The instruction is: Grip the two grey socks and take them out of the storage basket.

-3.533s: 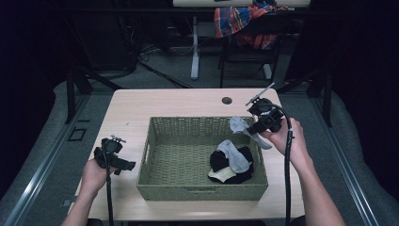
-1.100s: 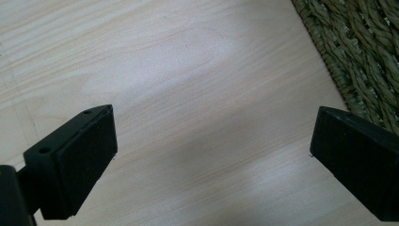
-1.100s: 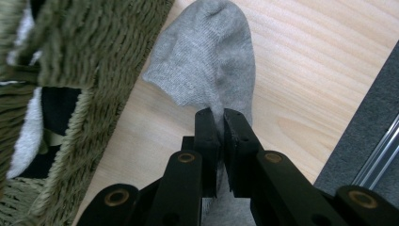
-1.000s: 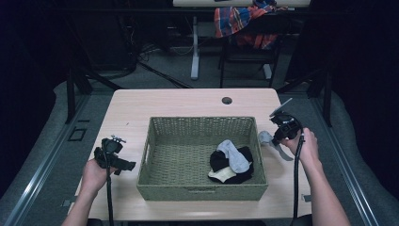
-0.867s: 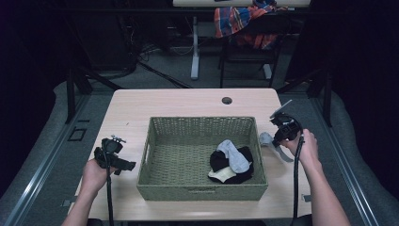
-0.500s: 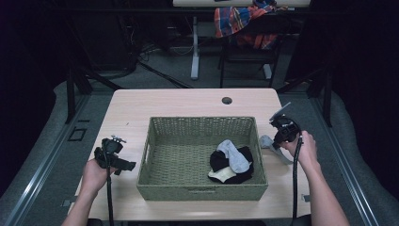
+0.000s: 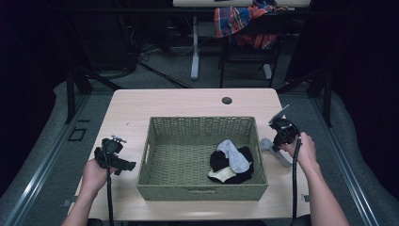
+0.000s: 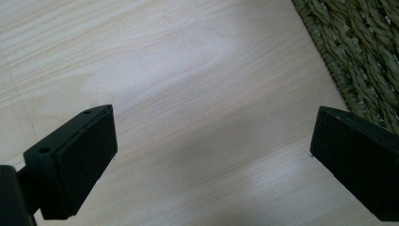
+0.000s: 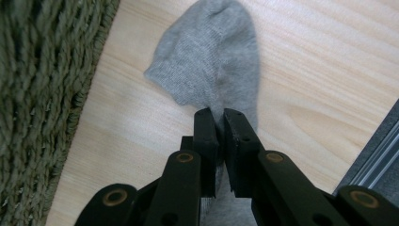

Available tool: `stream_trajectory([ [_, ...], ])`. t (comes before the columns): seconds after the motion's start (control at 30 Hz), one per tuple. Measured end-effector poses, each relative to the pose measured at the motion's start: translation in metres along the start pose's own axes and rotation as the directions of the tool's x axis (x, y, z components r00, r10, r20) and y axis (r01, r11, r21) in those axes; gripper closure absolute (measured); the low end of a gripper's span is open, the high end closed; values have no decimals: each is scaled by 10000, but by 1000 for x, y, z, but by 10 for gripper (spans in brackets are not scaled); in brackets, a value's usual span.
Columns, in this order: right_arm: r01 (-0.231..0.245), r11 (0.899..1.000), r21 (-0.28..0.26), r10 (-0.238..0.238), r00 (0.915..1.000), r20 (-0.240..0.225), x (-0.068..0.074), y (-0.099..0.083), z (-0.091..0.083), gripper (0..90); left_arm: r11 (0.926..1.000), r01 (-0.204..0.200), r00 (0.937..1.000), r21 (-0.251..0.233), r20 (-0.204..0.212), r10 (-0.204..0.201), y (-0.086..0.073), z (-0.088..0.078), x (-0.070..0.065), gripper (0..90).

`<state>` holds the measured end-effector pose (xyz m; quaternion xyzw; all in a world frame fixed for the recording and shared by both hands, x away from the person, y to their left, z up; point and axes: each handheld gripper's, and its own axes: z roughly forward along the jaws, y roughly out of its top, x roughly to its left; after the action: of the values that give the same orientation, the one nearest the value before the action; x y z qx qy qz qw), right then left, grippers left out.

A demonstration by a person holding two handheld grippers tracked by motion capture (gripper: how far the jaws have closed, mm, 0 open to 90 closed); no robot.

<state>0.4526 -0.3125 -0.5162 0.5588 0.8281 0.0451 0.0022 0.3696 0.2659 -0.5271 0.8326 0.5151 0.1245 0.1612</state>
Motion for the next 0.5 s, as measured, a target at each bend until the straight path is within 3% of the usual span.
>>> stream_trajectory([
  [0.07, -113, 9997, -196, 113, 9999, -1, 1, -1, 2, 816, 10000, -9, 10000, -22, -6, 9, 0, 0, 0, 12],
  [0.13, 11, 9997, -241, -13, 10000, -72, 2, 0, -1, 696, 10000, -6, 10000, -16, -10, 6, 0, 0, 0, 12],
  [0.27, 26, 9987, -502, -30, 10000, -72, 3, 0, -10, 591, 10000, -5, 10000, -24, -9, 5, 0, 0, 0, 12],
  [0.33, 2, 9959, -909, -16, 9999, -153, 3, -1, -23, 460, 10000, -7, 10000, -21, -13, 7, 0, 0, 0, 12],
  [0.37, 2, 9959, -909, -16, 9999, -153, 3, -1, -23, 460, 10000, -7, 10000, -21, -13, 7, 0, 0, 0, 12],
  [0.43, -169, 9902, -1389, 161, 9998, -72, 4, -3, -34, 367, 10000, -6, 10000, -25, -12, 6, 0, 0, 0, 12],
  [0.47, -131, 9846, -1746, 93, 9997, -224, 5, -5, -48, 316, 10000, -9, 10000, -21, -11, 9, 0, 0, 0, 12],
  [0.5, -131, 9846, -1746, 93, 9997, -224, 5, -5, -48, 316, 10000, -19, 10000, -15, -9, 19, 0, 0, 0, 12],
])
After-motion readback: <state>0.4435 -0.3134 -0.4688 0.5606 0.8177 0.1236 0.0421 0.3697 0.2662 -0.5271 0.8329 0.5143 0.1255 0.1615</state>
